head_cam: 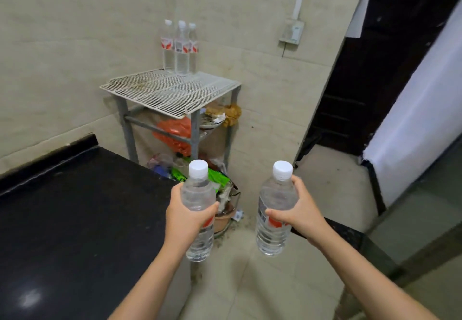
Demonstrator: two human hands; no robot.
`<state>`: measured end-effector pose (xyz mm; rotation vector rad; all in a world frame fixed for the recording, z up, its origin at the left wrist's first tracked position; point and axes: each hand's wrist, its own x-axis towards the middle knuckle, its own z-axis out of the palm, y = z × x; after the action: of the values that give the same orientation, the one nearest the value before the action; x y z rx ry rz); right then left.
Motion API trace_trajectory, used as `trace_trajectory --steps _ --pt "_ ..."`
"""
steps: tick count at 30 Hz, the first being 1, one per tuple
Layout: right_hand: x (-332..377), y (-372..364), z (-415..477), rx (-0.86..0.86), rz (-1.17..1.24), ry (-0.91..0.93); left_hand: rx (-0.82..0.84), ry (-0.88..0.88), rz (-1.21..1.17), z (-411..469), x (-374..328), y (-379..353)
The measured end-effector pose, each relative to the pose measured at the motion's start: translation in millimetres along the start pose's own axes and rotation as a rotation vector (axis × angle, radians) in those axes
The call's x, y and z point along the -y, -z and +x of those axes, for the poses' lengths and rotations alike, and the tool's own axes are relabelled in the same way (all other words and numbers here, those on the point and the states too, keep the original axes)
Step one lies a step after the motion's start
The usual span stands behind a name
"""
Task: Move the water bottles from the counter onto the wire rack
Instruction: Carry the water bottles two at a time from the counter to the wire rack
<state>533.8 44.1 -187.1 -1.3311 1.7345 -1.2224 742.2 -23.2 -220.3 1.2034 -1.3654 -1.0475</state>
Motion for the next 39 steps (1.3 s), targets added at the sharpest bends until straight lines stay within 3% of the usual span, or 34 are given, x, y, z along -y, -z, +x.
trace_trajectory --steps 7,13,24,33,39 --pt "-34.8 36.4 73.2 -0.031 0.011 -0.085 0.142 0.042 0.033 73.8 10.4 -72.9" --pt "-63.2 78.5 173.4 -0.043 0.033 -0.062 0.12 0.018 0.046 148.9 3.8 -145.6" --pt "-18.0 147.8 410.2 0.091 0.122 0.183 -0.212 -0.141 0.01 293.3 -66.6 -226.2" --pt "60.1 120.0 545.1 0.205 0.229 0.388 -0.404 -0.24 0.102 400.1 -113.6 -209.3" --pt "106.4 78.5 631.1 0.263 0.301 0.458 -0.475 -0.193 0.167 487.0 -123.6 -189.6"
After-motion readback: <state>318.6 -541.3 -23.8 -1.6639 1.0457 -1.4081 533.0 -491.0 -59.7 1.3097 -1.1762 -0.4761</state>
